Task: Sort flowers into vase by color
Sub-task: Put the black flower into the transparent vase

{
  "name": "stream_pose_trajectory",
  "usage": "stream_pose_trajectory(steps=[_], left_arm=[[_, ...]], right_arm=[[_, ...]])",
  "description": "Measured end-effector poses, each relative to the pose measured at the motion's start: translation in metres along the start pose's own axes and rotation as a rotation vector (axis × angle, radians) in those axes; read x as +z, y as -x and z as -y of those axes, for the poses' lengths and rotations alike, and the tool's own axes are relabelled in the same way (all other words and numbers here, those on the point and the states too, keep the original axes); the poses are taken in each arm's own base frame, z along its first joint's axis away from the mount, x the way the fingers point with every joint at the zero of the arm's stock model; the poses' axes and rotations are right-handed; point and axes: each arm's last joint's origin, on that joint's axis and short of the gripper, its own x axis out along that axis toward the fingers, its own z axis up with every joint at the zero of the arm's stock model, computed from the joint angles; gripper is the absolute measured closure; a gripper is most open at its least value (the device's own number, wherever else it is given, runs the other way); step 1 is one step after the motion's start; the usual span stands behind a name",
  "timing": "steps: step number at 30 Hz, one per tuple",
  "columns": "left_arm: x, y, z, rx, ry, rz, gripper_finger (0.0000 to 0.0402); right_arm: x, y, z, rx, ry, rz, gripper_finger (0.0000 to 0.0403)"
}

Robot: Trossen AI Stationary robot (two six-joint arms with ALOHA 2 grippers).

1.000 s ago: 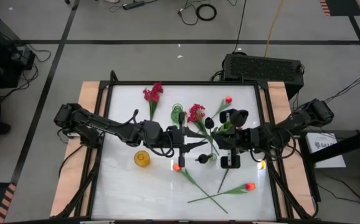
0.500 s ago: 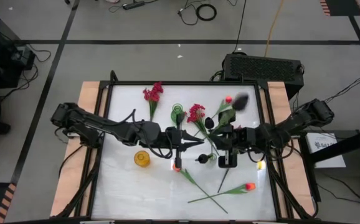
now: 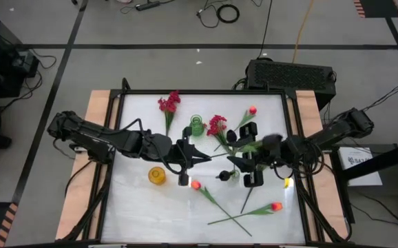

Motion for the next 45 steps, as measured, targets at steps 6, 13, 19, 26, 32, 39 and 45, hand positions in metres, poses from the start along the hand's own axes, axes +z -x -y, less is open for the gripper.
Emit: stream_pose_trajectory(steps=[6, 13, 19, 26, 32, 39, 45], left_arm=[[0.0, 0.001, 0.001, -0.003, -0.001, -0.002, 0.0389], [0.0, 0.001, 0.001, -0.002, -0.001, -0.002, 0.0389], [0.0, 0.001, 0.001, -0.002, 0.0, -0.001, 0.0385], [0.0, 0.002, 0.006, -0.008, 0.038, -0.001, 0.0305], [0.001, 0.004, 0.012, 0.107, 0.039, 0.001, 0.0193], [0.0, 0.008, 0.022, 0.176, 0.019, -0.015, 0.0143], [-0.012, 0.006, 0.026, 0.168, 0.023, -0.062, 0.0141]], right_arm=[[0.003, 0.001, 0.001, 0.0, 0.0, -0.002, 0.0242], [0.002, 0.001, 0.001, 0.001, 0.006, -0.008, 0.0327], [0.003, 0.001, 0.001, -0.002, 0.029, -0.006, 0.0394], [0.017, 0.006, -0.001, 0.0, 0.018, -0.018, 0.0401], [0.034, 0.017, -0.007, -0.016, 0.029, -0.062, 0.0402], [0.057, 0.038, -0.014, -0.044, 0.017, -0.173, 0.0402], [0.086, 0.056, -0.017, 0.004, -0.036, -0.141, 0.0403]])
